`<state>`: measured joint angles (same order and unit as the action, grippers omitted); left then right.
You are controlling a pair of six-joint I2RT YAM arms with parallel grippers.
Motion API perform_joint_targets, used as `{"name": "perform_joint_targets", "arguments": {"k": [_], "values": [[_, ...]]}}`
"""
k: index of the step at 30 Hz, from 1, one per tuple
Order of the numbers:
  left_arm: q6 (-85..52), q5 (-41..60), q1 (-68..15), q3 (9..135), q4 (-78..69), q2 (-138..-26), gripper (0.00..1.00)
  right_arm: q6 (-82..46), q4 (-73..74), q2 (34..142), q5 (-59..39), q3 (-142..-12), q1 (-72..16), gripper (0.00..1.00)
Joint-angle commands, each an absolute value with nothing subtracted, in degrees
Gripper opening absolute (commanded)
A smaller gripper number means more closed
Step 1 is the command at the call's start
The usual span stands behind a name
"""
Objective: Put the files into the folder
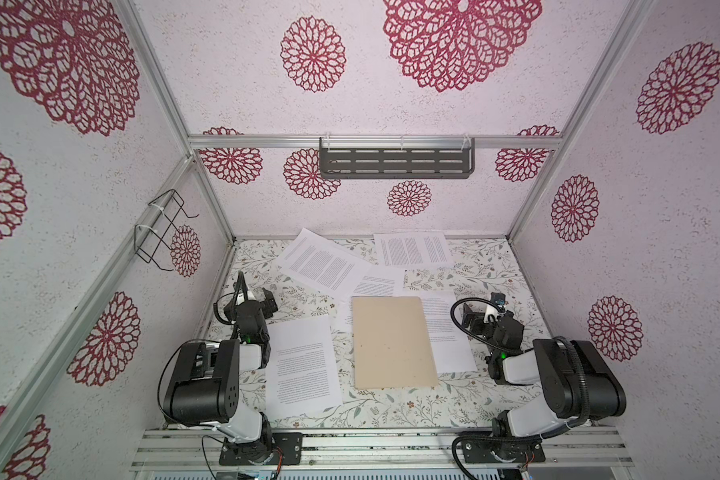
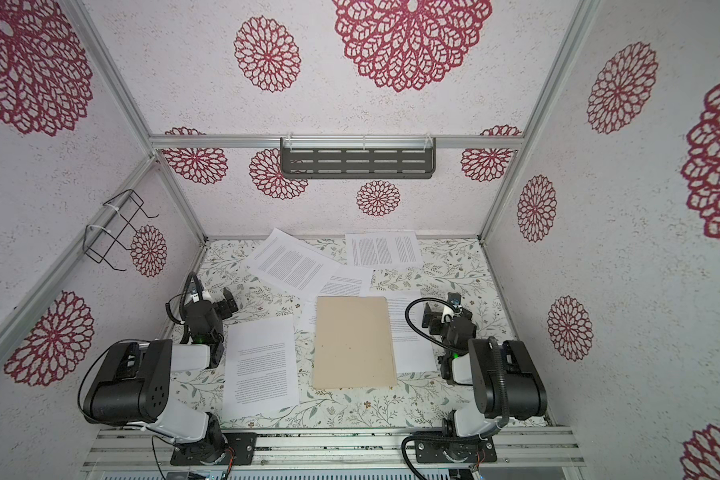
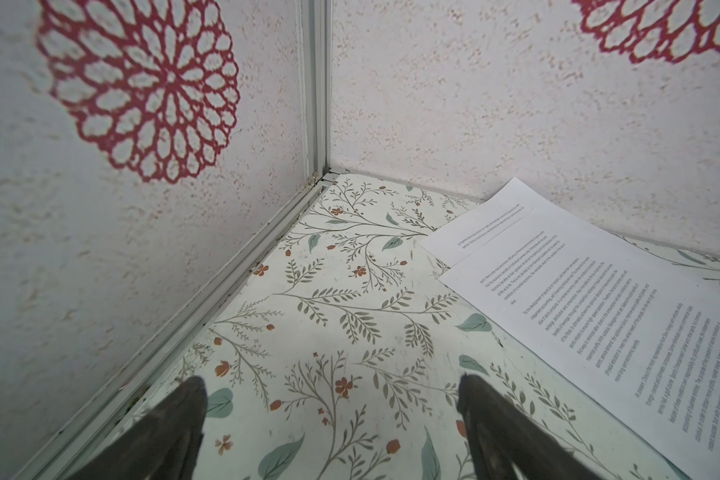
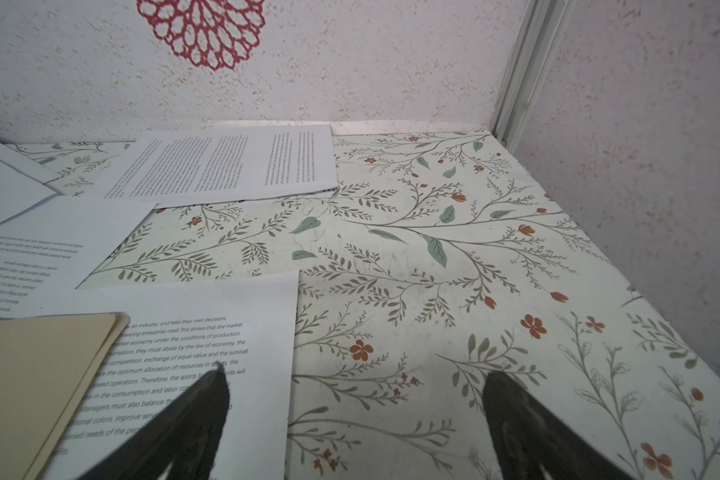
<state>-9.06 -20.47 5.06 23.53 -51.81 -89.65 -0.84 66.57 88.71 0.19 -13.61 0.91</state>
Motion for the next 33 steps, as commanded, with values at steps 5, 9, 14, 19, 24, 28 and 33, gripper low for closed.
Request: {"name": "perform_joint_targets", "arguments": {"k": [5, 9, 14, 19, 24, 28, 33], "values": [[-8.75, -19.80, 5.54, 23.37, -53.23, -89.47, 0.97, 0.11, 68.91, 87.81, 0.36, -14.40, 0.62, 0.99], [-8.96, -19.42, 5.76, 23.48, -52.65, -89.39, 0.97, -0.25, 68.46, 87.89, 1.18, -14.68, 0.79, 0.99], [-8.88, -19.82, 5.71, 23.30, -53.23, -89.32, 0.97, -1.55, 67.18, 86.31, 4.34, -14.74, 0.90, 0.99], [-10.60, -30.59, 3.37, 31.76, -31.18, -80.96, 0.97, -5.84, 43.55, 72.09, 13.90, -21.73, -0.52, 0.99], [-30.79, -33.15, -0.79, 53.90, 17.69, -76.68, 0.97, -24.30, 19.61, 66.27, 20.17, -31.90, -0.02, 0.99], [-36.43, -9.11, -3.36, 59.01, 29.71, -76.58, 0.97, -32.21, 11.42, 64.28, 6.41, -34.18, 2.92, 0.99], [-38.98, 15.82, -10.06, 54.44, 28.22, -75.59, 0.97, -32.69, 3.11, 67.50, -10.90, -37.44, -2.11, 0.93]]}}
